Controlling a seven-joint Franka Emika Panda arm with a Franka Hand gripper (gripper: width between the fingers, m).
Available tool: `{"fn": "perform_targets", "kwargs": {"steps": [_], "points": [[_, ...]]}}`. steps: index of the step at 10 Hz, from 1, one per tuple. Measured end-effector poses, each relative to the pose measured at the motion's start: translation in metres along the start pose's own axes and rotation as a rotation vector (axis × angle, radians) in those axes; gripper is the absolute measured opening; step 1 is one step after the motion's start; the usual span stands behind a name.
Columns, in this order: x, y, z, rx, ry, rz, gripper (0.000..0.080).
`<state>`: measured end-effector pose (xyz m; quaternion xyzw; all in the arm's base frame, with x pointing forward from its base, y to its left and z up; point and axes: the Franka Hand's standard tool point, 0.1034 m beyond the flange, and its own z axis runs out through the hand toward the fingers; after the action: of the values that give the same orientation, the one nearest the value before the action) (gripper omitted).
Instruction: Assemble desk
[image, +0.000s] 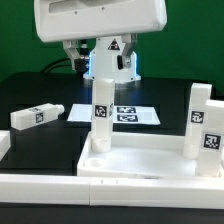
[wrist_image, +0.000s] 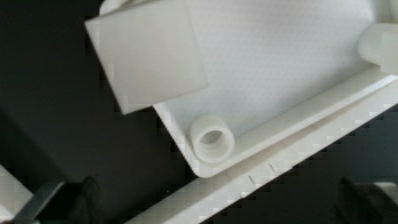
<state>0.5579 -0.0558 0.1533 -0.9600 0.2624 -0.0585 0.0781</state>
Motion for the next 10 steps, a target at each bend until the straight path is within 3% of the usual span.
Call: {"fn": "perform_targets", "kwargs": {"steps": [1, 3, 4, 6, 9, 10], "points": [[-0.002, 0.024, 0.001, 0.007, -0.041, -0.047, 0.0649], [-0.009, 0.092, -0.002, 0.026, -0.269, 0.009, 0.0649], [-0.008, 0.109, 0.007, 0.011, -0.355, 0.057, 0.0649], [-0.010, 0.100, 0.008, 0.007, -0.469, 0.069, 0.0649], [-0.013, 0.111, 0.012, 0.008, -0.641, 0.100, 0.0649], [-0.021, 0.125, 0.018, 0.012, -0.715, 0.116, 0.0649]]}}
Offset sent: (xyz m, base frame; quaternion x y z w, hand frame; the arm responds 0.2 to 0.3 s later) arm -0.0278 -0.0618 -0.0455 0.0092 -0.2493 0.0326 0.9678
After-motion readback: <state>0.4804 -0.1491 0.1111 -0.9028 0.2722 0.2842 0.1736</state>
